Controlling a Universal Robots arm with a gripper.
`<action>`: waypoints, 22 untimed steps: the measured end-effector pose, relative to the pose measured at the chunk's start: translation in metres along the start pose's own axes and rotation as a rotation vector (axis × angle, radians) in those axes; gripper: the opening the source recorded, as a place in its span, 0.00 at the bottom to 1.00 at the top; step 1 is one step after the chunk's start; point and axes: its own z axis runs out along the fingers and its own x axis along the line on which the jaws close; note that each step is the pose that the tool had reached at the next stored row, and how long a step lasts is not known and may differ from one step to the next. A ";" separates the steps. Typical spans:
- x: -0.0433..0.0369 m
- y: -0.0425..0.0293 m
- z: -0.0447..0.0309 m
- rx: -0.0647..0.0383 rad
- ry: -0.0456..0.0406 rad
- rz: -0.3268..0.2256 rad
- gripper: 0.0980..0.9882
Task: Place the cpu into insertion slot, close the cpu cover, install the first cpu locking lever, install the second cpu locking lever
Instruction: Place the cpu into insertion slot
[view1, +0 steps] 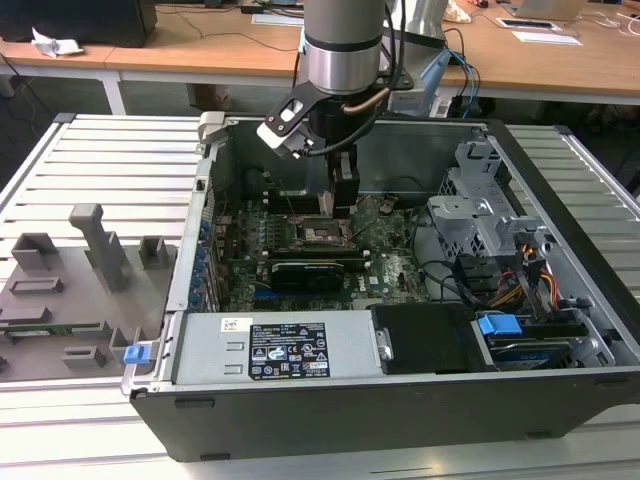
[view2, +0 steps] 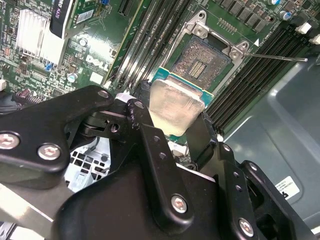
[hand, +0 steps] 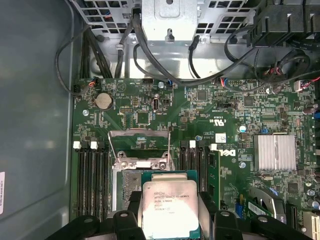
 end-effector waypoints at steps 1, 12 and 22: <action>0.0000 0.0000 0.0002 0.000 0.0000 0.000 0.49; 0.0001 -0.0024 0.0035 0.000 -0.0005 0.006 0.49; 0.0001 -0.0028 0.0070 0.000 -0.0009 0.010 0.49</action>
